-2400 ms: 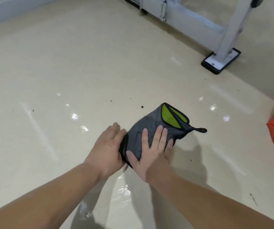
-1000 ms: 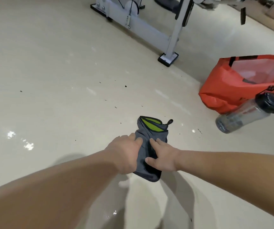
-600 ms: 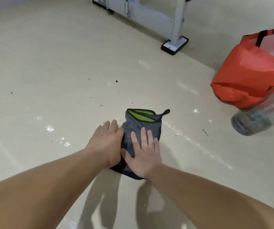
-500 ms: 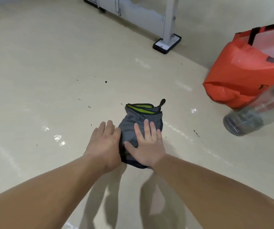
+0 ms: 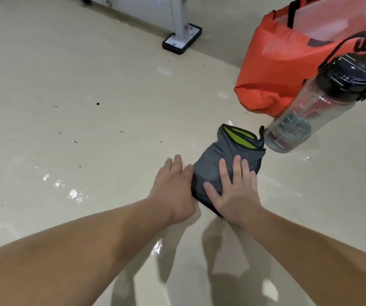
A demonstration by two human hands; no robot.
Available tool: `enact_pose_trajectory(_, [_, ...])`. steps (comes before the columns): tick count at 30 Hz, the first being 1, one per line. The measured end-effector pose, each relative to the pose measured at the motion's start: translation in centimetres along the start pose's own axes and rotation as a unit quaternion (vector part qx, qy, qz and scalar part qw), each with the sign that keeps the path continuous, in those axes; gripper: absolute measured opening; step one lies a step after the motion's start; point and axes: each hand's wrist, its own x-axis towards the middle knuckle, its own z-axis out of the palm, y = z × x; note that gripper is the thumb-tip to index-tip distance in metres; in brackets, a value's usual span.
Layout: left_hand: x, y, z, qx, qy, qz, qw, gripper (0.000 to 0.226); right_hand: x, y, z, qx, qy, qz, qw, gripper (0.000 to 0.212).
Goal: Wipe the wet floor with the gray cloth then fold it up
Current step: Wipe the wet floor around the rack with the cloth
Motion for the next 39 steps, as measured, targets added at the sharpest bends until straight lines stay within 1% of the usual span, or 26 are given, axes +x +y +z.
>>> enact_pose_trajectory(2, [0.4,0.4,-0.6,0.030,-0.008,0.005,1.000,0.050,-3.1,-0.6,1.4,0.008,0.010,-0.004,1.000,0.088])
enact_pose_trajectory(3, [0.5,0.7,-0.7,0.024,-0.021,-0.001,1.000,0.048,-4.5,-0.9,2.1,0.016,0.005,-0.006,1.000,0.088])
enact_pose_trajectory(5, [0.2,1.5,-0.4,-0.039,-0.020,-0.038,0.998,0.045,-7.0,-1.8,3.4,0.030,0.001,-0.016,0.999,0.088])
enact_pose_trajectory(7, [-1.4,2.9,0.7,-0.135,-0.007,-0.068,0.989,0.039,-9.5,-2.1,4.0,0.029,-0.009,-0.031,0.999,0.086])
enact_pose_trajectory(9, [-3.6,3.8,2.4,-0.152,0.006,-0.037,0.988,0.031,-11.0,-1.4,3.8,0.006,-0.021,-0.058,0.998,0.087])
enact_pose_trajectory(11, [-4.9,3.3,3.3,-0.118,0.002,0.019,0.993,0.045,-11.5,0.5,3.1,-0.021,-0.036,-0.098,0.994,0.085])
enact_pose_trajectory(12, [-4.9,2.9,3.4,-0.082,-0.006,0.049,0.995,0.052,-11.7,1.7,2.4,-0.020,-0.068,-0.099,0.993,0.085])
enact_pose_trajectory(13, [-4.3,2.6,3.3,-0.054,-0.008,0.072,0.996,0.052,-11.9,3.0,1.8,-0.022,-0.094,-0.092,0.991,0.086])
enact_pose_trajectory(14, [-3.8,2.5,2.9,-0.051,-0.011,0.069,0.996,0.046,-11.8,4.3,1.3,-0.028,-0.104,-0.079,0.991,0.087])
enact_pose_trajectory(16, [-2.6,3.5,1.7,-0.058,-0.015,0.057,0.997,0.033,-11.4,7.5,0.7,-0.028,-0.101,-0.026,0.994,0.089])
enact_pose_trajectory(17, [-2.2,4.0,1.2,-0.059,-0.015,0.066,0.996,0.030,-11.2,9.0,0.3,-0.017,-0.105,0.009,0.994,0.091])
enact_pose_trajectory(20, [-1.9,6.0,0.9,-0.054,-0.021,0.095,0.994,0.033,-11.5,12.5,-0.1,0.015,-0.132,0.133,0.982,0.091])
enact_pose_trajectory(22, [-2.1,7.1,1.1,-0.068,-0.029,0.101,0.992,0.036,-12.3,12.3,0.7,0.024,-0.107,0.157,0.982,0.090])
enact_pose_trajectory(24, [-2.2,9.3,1.6,-0.075,-0.047,0.112,0.990,0.038,-14.0,11.4,2.1,0.010,-0.061,0.144,0.988,0.089])
enact_pose_trajectory(25, [-2.4,10.3,1.9,-0.074,-0.057,0.113,0.989,0.041,-15.1,10.9,2.9,-0.004,-0.050,0.125,0.991,0.086])
enact_pose_trajectory(29, [-2.8,14.2,3.4,-0.070,-0.071,0.160,0.982,0.053,-18.7,11.0,4.6,-0.022,-0.037,0.023,0.999,0.077])
enact_pose_trajectory(32, [-2.0,16.7,4.6,-0.081,-0.042,0.202,0.975,0.061,-18.8,13.2,3.4,-0.038,-0.079,-0.057,0.994,0.076])
enact_pose_trajectory(33, [-1.5,17.7,5.2,-0.081,-0.032,0.213,0.973,0.065,-18.5,14.5,2.9,-0.032,-0.113,-0.060,0.991,0.075])
enact_pose_trajectory(35, [-0.5,19.2,5.5,-0.065,-0.027,0.206,0.976,0.067,-17.0,17.2,1.8,-0.038,-0.128,-0.039,0.990,0.075])
enact_pose_trajectory(36, [-0.2,20.0,5.7,-0.055,-0.029,0.197,0.978,0.069,-16.3,18.9,1.4,-0.044,-0.131,-0.014,0.990,0.075])
enact_pose_trajectory(39, [0.2,21.9,5.9,-0.046,-0.036,0.182,0.982,0.072,-14.9,24.6,0.5,-0.020,-0.122,0.099,0.987,0.078])
